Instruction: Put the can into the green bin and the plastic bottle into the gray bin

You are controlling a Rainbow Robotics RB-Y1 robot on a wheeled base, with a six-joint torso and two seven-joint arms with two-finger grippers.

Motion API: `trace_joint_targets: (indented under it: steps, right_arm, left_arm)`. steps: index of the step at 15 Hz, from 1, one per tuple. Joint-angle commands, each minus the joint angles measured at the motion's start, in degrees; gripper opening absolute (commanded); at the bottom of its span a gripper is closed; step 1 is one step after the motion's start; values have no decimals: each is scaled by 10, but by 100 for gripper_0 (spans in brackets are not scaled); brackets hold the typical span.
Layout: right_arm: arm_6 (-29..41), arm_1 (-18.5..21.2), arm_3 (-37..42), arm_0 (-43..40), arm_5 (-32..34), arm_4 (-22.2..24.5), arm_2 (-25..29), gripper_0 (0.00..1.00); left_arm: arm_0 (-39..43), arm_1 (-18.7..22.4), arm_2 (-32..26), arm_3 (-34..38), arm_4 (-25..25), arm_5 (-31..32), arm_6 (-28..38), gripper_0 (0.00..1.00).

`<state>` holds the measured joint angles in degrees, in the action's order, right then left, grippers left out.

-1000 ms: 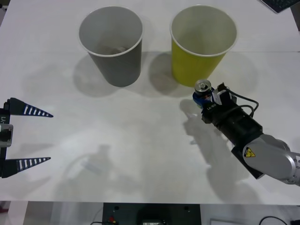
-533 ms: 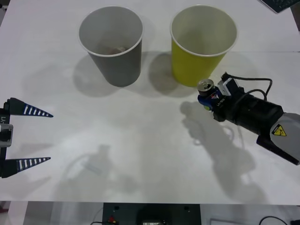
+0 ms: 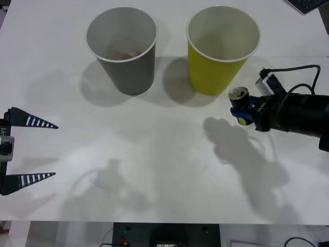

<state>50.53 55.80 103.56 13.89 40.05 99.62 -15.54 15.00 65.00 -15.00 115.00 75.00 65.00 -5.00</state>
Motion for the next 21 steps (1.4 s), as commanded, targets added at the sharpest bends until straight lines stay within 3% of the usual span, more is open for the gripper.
trace_joint_targets:
  steps: [1, 4, 6, 9, 13, 17, 21]
  right_arm:
    - [89, 0, 53, -10, 107, 52, 66, 0]
    - [205, -1, 113, -10, 192, 100, 118, 0]
    - [263, 5, 143, -3, 240, 104, 147, 0]
    - [325, 45, 171, 19, 279, 96, 161, 0]
    - [327, 99, 154, 69, 298, 42, 161, 0]
    - [327, 111, 110, 163, 369, 25, 151, 0]
    - [327, 108, 33, 299, 392, 37, 56, 0]
  left_arm:
    - [0, 0, 0, 0, 0, 0, 0, 100]
    - [0, 0, 0, 0, 0, 0, 0, 100]
    - [0, 0, 0, 0, 0, 0, 0, 100]
    - [0, 0, 0, 0, 0, 0, 0, 100]
    - [0, 0, 0, 0, 0, 0, 0, 100]
    - [0, 0, 0, 0, 0, 0, 0, 100]
    - [0, 0, 0, 0, 0, 0, 0, 100]
